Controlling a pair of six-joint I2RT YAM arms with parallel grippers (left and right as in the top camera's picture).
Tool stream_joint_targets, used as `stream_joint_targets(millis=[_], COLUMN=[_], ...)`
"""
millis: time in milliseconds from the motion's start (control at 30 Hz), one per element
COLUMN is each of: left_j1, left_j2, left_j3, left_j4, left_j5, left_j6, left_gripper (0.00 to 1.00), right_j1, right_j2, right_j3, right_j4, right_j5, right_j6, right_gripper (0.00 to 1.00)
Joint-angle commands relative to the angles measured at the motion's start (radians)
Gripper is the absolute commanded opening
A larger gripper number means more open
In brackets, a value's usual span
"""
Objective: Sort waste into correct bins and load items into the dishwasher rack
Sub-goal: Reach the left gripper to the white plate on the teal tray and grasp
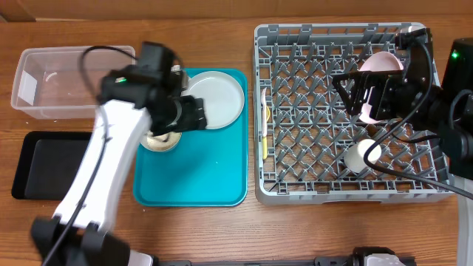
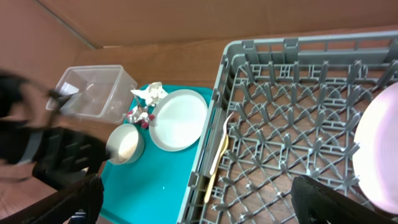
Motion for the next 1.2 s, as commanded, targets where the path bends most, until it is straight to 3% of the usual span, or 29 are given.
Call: stream_joint_targets(millis=[0, 267, 433, 533, 600, 767, 800, 1167], left_j1=[-0.069, -0.082, -0.082, -0.082, -0.082, -0.082, -0.082, -0.063], left_j2=[0.124, 0.338, 0.426, 0.467, 0.488, 0.496, 0.496, 0.418], left_j3=[-0.017, -0.017, -0.017, -0.017, -0.017, -0.017, -0.017, 0.068], left_j4=[0.049, 0.183, 0.236, 0.259, 0.278, 0.282, 0.274, 0.011], left_j5=[-0.072, -0.155, -0.159, -0.179, -0.191, -0.194, -0.192, -0.161], left_j6=[-0.298, -0.687, -0.767, -0.792, -0.792, -0.792, -0.792, -0.798], left_gripper=[0.79, 0.71, 0.65, 0.64, 0.58, 0.22, 0.05, 0.04], right_j1=[0.000, 0.000, 0.000, 0.000, 0.000, 0.000, 0.000, 0.000], right_j2=[0.008, 0.042, 0.055, 0.057, 0.057, 0.057, 0.057, 0.057], right_j3=[0.001, -0.001, -0.031, -0.034, -0.034, -0.034, -0.034, -0.034], right_j4=[-0.013, -0.066, -0.076, -0.082, -0.085, -0.096, -0.095, -0.092], right_j5=[-0.019, -0.019, -0.014, -0.014, -0.014, 0.005, 0.008, 0.008], right_j6=[0.008, 0.007, 0.000, 0.000, 0.000, -0.002, -0.001, -0.001], right_gripper=[1.00, 1.00, 1.00, 1.00, 1.00, 1.00, 1.00, 1.00])
